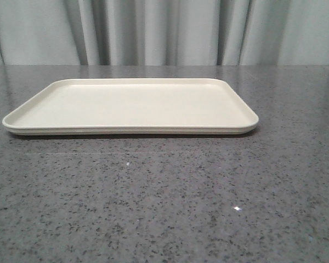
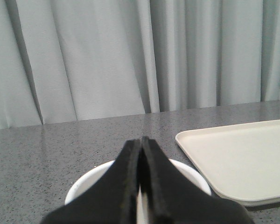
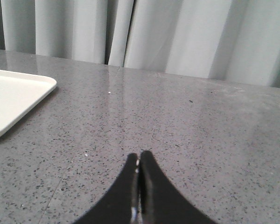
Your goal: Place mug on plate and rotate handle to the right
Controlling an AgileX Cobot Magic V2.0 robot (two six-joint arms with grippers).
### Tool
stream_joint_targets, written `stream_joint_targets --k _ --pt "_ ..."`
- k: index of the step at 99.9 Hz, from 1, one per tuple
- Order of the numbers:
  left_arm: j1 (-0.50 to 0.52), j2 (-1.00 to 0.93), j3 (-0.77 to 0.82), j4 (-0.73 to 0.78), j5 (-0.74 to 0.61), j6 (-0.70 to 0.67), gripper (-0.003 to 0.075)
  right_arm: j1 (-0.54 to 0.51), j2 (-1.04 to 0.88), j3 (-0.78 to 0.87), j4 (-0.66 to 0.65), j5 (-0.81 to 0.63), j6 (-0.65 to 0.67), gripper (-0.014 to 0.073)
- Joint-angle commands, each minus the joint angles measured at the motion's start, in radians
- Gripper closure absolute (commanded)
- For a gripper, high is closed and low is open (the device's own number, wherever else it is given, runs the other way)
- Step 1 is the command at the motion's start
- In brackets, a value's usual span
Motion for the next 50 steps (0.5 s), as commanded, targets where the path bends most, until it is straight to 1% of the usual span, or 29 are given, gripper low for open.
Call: stream_joint_targets --k 1,50 --pt "0.0 -0.029 0.01 -0.011 -0.074 -0.007 0.074 -0.001 -0.019 0.0 -0.004 -0.083 -0.003 0.0704" --pt "0.0 -0.029 0.01 -0.011 -0.082 -0.007 0.074 -0.001 -0.019 0.0 -0.004 -0.083 -0.003 0.0704"
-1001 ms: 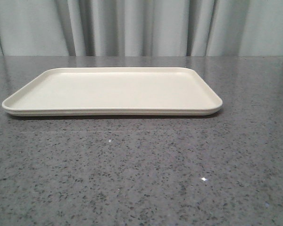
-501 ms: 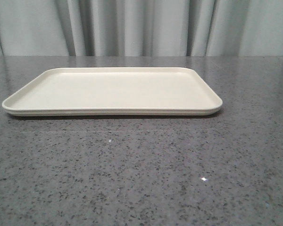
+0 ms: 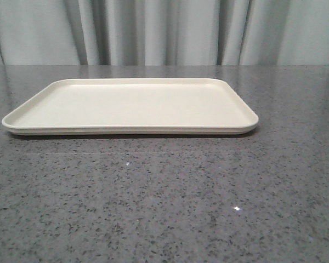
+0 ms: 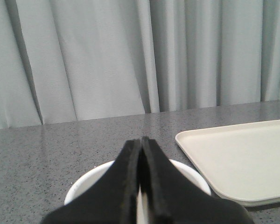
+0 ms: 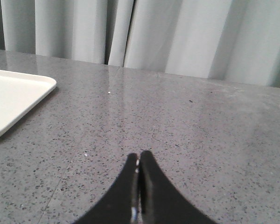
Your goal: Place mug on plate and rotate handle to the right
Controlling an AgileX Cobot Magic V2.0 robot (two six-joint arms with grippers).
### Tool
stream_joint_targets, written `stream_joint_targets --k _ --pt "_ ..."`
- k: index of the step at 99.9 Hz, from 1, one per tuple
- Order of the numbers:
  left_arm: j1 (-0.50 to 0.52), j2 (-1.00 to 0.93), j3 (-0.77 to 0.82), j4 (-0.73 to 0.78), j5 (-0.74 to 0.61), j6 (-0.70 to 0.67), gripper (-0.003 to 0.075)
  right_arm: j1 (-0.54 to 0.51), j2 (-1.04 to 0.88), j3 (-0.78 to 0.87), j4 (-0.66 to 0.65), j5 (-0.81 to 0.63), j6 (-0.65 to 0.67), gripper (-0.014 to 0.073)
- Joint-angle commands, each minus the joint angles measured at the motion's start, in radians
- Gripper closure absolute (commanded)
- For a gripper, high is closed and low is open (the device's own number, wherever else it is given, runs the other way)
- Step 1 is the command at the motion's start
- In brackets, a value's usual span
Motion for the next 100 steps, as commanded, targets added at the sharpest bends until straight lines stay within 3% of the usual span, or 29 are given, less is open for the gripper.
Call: stream_joint_targets --k 1,71,83,100 --pt "0.0 -0.029 0.01 -0.011 -0.082 -0.007 0.074 -0.001 -0.019 0.0 -0.004 -0.083 -0.003 0.0704" --pt "0.0 -0.029 0.005 -0.016 -0.181 -0.01 0.074 -0.001 -0.019 -0.001 -0.002 -0.117 -0.003 0.0704" --pt "0.0 -0.029 -0.019 -0.082 -0.214 -0.01 0.074 -0.001 -0.017 -0.034 0.005 -0.139 -0.003 0.0704" --pt "0.0 -0.029 -0.106 -0.191 -0.16 -0.01 0.074 -0.001 -0.003 -0.142 0.026 -0.129 -0.003 0.0704"
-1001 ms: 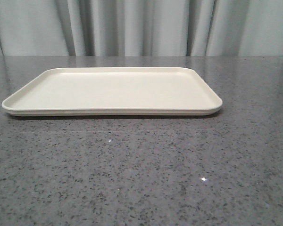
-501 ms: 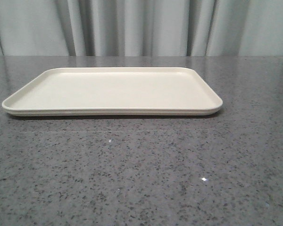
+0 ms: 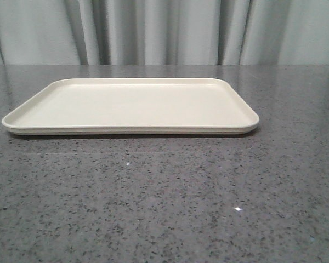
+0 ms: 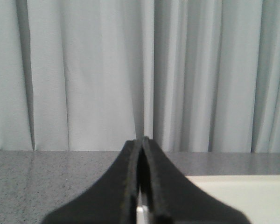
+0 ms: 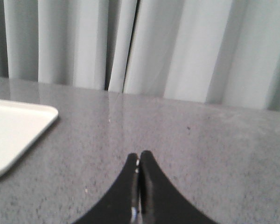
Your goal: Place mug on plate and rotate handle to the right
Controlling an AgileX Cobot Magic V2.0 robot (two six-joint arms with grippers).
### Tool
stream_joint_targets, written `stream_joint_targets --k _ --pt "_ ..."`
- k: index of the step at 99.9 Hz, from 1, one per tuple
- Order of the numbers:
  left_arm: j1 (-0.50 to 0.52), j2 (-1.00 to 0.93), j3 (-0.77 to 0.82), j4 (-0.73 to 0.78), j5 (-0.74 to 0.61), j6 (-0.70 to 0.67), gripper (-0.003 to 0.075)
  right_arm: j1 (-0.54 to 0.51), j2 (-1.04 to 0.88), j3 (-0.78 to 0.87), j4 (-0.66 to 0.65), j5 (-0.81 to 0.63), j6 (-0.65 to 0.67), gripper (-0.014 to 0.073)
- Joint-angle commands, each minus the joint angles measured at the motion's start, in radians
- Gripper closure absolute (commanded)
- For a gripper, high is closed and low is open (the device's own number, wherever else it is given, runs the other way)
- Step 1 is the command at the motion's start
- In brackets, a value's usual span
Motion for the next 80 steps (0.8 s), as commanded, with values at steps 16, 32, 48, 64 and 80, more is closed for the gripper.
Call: stream_joint_targets --k 16,32,48,64,80 --pt "0.0 -0.018 -0.219 -0.065 0.055 -0.01 0.074 -0.001 0.062 -0.213 0.009 -0.076 -0.003 0.0704" --pt "0.0 0.048 -0.389 -0.06 0.127 -0.01 0.074 -0.001 0.182 -0.37 0.009 -0.065 -0.003 0.0704" --pt "0.0 0.166 -0.554 -0.048 0.204 -0.01 0.074 -0.001 0.325 -0.532 0.009 -0.026 -0.004 0.0704" --pt "0.0 0.312 -0.717 0.007 0.316 -0.01 0.074 -0.001 0.453 -0.683 0.009 0.056 -0.004 0.063" --pt "0.0 0.465 -0.886 0.027 0.45 -0.01 0.0739 -0.001 0.531 -0.805 0.009 0.117 -0.004 0.0381"
